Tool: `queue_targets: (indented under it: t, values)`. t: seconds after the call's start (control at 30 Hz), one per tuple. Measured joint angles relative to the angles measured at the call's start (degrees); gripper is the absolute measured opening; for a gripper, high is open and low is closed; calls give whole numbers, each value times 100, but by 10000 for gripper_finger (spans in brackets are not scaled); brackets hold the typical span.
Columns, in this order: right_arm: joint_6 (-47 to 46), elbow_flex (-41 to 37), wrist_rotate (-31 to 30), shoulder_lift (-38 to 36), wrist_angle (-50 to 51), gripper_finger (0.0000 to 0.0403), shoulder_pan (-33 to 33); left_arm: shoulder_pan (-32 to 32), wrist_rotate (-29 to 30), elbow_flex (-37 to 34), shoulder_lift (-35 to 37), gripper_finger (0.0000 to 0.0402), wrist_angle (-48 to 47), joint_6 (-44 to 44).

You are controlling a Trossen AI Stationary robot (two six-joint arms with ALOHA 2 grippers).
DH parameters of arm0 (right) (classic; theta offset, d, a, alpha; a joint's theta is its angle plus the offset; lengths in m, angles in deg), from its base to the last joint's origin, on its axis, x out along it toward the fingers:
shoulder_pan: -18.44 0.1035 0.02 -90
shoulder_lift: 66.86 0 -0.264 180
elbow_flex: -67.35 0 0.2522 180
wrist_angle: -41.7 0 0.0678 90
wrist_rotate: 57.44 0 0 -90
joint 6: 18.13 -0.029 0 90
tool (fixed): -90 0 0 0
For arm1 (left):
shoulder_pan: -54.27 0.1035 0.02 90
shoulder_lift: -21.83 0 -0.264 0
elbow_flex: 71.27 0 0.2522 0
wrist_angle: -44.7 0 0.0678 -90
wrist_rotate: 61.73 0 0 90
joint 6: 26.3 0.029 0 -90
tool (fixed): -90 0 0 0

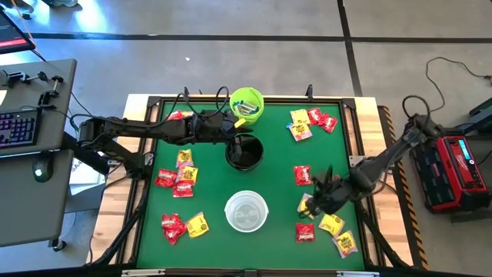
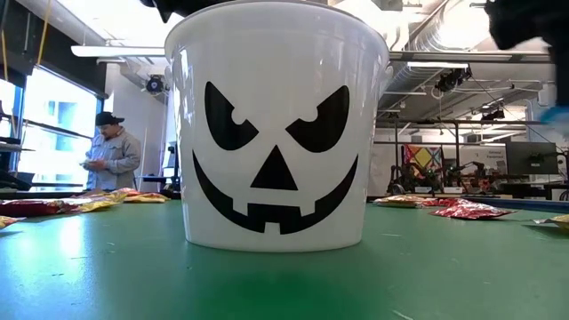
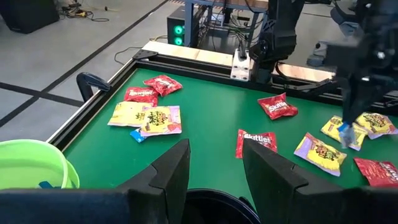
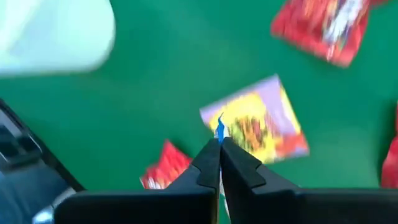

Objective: Sort candy by brand, put in halloween buckets
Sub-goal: Put the white chocolate into the green bucket

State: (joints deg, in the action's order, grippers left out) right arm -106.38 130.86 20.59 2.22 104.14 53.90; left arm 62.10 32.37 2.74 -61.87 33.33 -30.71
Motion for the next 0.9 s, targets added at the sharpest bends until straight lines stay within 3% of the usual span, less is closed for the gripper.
queue_targets:
  t: [0.2,0.5,0.9]
  values:
    - [542,0,-475,-183,-177,0,-548,0,0,2,0,140,0,-2]
    - [1790,4,-608,-201,-1305,0,-1700,-2,-4,2,65,133,44,-131]
    - [3093,4,-314,-201,-2754,0,-3127,437,-262,11,667,14,-97,-244]
